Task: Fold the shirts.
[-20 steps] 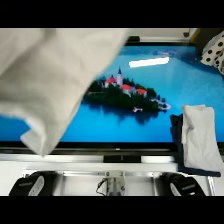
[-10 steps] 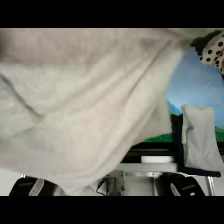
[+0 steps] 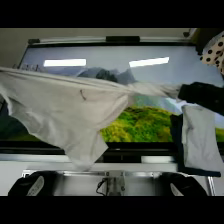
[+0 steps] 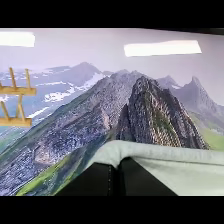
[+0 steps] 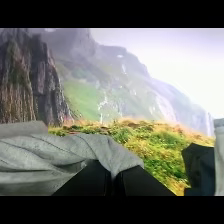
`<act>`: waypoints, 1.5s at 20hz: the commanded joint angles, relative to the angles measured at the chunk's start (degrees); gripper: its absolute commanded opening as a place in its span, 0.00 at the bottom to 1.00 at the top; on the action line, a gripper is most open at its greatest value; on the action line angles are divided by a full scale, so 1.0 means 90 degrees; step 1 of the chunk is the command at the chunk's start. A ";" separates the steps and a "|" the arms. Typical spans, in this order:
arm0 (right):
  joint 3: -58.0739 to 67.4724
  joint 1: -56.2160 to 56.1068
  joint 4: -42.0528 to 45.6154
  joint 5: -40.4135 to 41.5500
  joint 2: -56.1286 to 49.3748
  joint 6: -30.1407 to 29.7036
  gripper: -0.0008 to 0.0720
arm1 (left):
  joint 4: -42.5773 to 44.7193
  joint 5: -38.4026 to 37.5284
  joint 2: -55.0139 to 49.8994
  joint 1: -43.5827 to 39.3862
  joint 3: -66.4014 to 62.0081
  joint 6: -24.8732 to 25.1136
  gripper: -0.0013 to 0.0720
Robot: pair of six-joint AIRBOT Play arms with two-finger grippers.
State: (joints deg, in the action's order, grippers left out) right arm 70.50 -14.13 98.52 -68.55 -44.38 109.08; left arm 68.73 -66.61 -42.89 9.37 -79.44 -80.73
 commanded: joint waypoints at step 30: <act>-0.0032 -0.0568 -0.5894 0.1700 -0.5537 -0.1819 0.92 | -0.1673 0.0041 -0.3616 0.1787 0.4384 0.1226 0.75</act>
State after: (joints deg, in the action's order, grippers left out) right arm 70.24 -18.02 47.07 -53.58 -92.95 93.21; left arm 57.25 -71.18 -74.87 28.18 -42.87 -71.18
